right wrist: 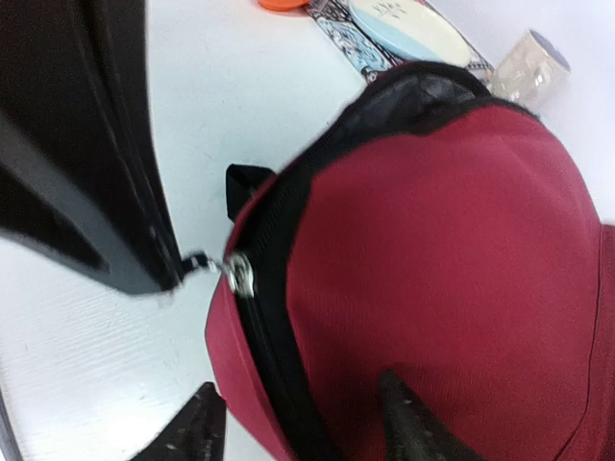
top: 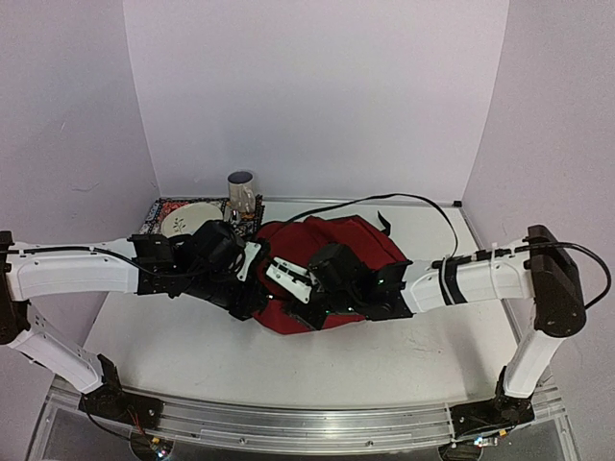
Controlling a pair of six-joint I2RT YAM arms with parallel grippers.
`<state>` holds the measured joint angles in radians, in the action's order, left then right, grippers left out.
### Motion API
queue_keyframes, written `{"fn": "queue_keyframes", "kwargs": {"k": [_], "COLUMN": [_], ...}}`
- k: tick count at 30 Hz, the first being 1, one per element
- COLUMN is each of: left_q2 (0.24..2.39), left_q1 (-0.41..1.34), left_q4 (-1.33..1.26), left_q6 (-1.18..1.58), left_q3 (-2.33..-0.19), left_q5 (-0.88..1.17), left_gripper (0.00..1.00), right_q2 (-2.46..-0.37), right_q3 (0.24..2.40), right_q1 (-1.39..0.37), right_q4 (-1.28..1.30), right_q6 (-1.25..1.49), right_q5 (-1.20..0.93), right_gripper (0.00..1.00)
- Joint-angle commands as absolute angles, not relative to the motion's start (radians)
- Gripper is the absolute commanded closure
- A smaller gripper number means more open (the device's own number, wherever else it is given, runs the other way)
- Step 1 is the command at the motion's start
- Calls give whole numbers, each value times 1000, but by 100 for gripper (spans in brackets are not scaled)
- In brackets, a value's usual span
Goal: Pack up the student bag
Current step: Zip the largest pocket of the bag in the student bag.
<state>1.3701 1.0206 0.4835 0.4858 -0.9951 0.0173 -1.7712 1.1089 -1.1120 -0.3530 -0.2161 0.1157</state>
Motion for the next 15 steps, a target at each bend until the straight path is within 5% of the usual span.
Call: {"fn": "queue_keyframes", "kwargs": {"k": [1, 5, 15], "left_q2": [1321, 1314, 1348], "left_q1": [1018, 995, 883], "left_q4": [489, 492, 543], "left_q6": [468, 458, 433], "left_q3": [-1055, -1047, -1035], "left_q5": [10, -23, -234], "left_gripper": [100, 100, 100], "right_q2": [-1808, -1783, -1523], "right_q3": [1144, 1082, 835], "right_q1": [-1118, -1119, -1119], "right_q4": [-393, -392, -348], "right_q6": [-263, -263, -202], "right_q5": [118, 165, 288], "right_gripper": [73, 99, 100]}}
